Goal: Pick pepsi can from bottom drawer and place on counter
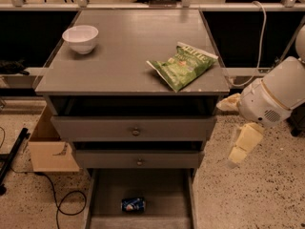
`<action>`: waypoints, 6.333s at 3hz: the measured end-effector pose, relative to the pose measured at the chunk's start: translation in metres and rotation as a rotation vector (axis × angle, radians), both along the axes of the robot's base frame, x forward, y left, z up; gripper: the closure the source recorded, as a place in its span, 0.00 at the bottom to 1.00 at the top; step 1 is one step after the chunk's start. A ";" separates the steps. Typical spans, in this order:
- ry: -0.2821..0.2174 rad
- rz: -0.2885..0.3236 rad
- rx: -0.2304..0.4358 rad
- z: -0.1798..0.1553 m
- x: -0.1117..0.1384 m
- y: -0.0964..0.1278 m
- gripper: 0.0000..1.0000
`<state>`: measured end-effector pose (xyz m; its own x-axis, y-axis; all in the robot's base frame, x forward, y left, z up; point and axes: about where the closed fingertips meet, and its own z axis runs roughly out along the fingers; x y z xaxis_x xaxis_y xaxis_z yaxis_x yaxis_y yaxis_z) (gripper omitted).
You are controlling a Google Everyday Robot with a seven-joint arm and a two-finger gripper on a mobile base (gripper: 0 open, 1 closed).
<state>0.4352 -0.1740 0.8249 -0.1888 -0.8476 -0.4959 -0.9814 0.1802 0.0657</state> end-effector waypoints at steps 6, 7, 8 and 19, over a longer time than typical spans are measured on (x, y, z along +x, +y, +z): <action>0.290 -0.212 0.269 -0.217 -0.028 -0.018 0.00; 0.317 -0.193 0.331 -0.252 -0.036 0.007 0.00; 0.327 -0.157 0.384 -0.278 -0.043 0.038 0.00; 0.267 -0.194 0.623 -0.390 -0.025 0.108 0.00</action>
Offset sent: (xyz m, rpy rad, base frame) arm 0.0204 -0.0047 -0.0609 -0.0042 0.1039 -0.0239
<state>0.4099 -0.0664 0.4346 -0.4908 -0.3601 -0.7934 -0.8713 0.2008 0.4479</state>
